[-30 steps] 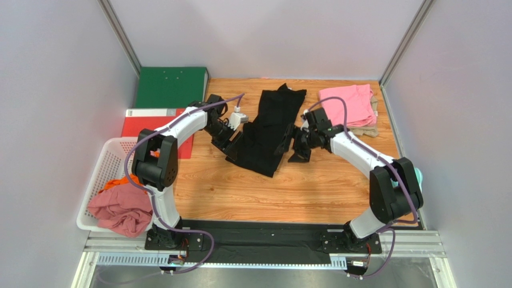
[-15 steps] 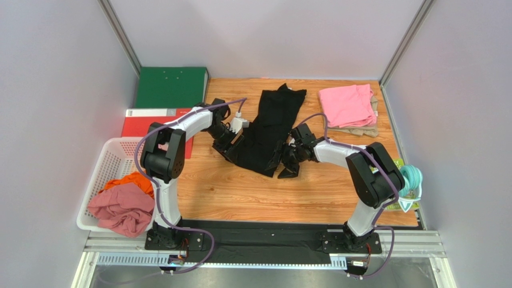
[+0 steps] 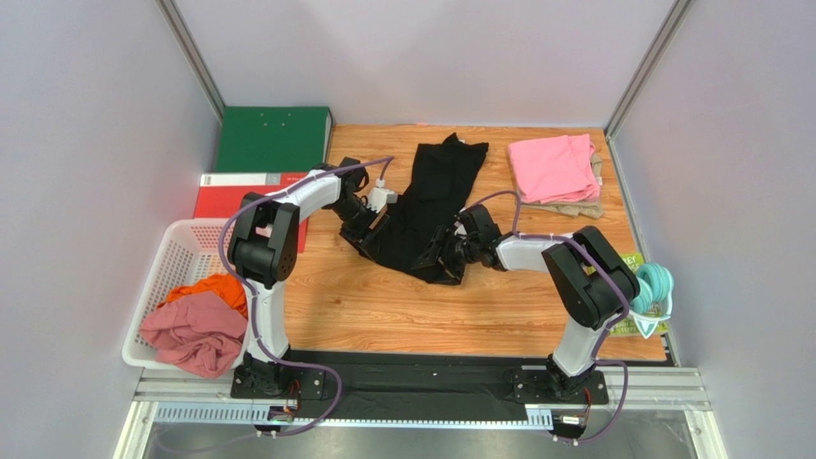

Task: Fold and stack the t-shirts
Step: Grab one side of the 2/3 rectangular tshirt with both arms

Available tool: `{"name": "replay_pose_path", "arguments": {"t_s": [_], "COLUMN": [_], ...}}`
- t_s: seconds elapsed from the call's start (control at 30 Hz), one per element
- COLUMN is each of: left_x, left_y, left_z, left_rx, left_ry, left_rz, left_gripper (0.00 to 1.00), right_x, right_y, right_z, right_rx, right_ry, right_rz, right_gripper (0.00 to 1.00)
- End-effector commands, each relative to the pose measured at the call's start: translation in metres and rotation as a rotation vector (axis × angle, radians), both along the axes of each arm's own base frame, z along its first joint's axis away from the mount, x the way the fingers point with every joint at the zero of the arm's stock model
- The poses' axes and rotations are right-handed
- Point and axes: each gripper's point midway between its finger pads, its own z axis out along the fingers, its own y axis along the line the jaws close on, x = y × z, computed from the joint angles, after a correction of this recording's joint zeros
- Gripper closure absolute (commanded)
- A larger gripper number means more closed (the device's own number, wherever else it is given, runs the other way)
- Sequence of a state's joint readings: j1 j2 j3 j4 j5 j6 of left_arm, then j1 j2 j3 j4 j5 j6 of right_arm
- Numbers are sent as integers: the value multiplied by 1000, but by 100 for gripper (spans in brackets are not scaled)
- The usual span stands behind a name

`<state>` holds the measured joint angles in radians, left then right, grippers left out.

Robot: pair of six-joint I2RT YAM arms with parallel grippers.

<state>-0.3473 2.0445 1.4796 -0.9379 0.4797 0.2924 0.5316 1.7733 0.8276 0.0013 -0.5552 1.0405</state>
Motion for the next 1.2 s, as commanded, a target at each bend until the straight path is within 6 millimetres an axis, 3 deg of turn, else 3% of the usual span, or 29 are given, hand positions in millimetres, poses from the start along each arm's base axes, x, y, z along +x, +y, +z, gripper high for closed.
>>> {"name": "replay_pose_path", "arguments": {"t_s": [0.0, 0.17, 0.27, 0.5, 0.73, 0.83, 0.87, 0.97, 1.03, 1.17], "left_x": [15, 16, 15, 5, -7, -5, -4, -1, 2, -2], "left_y": [-8, -11, -10, -2, 10, 7, 6, 5, 2, -6], "left_z": [6, 11, 10, 8, -2, -2, -1, -1, 2, 2], "left_rx": [-23, -37, -33, -8, 39, 26, 22, 22, 18, 36], "left_ry": [-33, -34, -33, -36, -30, -27, -26, -27, -30, -40], "left_rz": [21, 28, 22, 6, -22, -13, -8, 1, 10, -18], "left_gripper": [30, 32, 32, 32, 28, 38, 46, 50, 50, 37], "right_x": [-17, -38, -41, -22, -9, -7, -7, -6, -6, -6], "right_y": [-1, -9, -14, -9, -12, -12, -12, -17, -20, -25], "right_z": [-18, -15, -11, -11, -25, -24, -24, -22, -21, -10], "right_rx": [-30, -48, -57, -93, -94, -91, -91, -102, -103, -90], "right_ry": [37, 33, 21, -23, -7, -9, -11, -23, -27, -50], "right_rz": [-55, -74, -85, -65, -91, -96, -96, -97, -100, -107], "right_gripper": [34, 36, 37, 37, 38, 41, 44, 50, 52, 58]}}
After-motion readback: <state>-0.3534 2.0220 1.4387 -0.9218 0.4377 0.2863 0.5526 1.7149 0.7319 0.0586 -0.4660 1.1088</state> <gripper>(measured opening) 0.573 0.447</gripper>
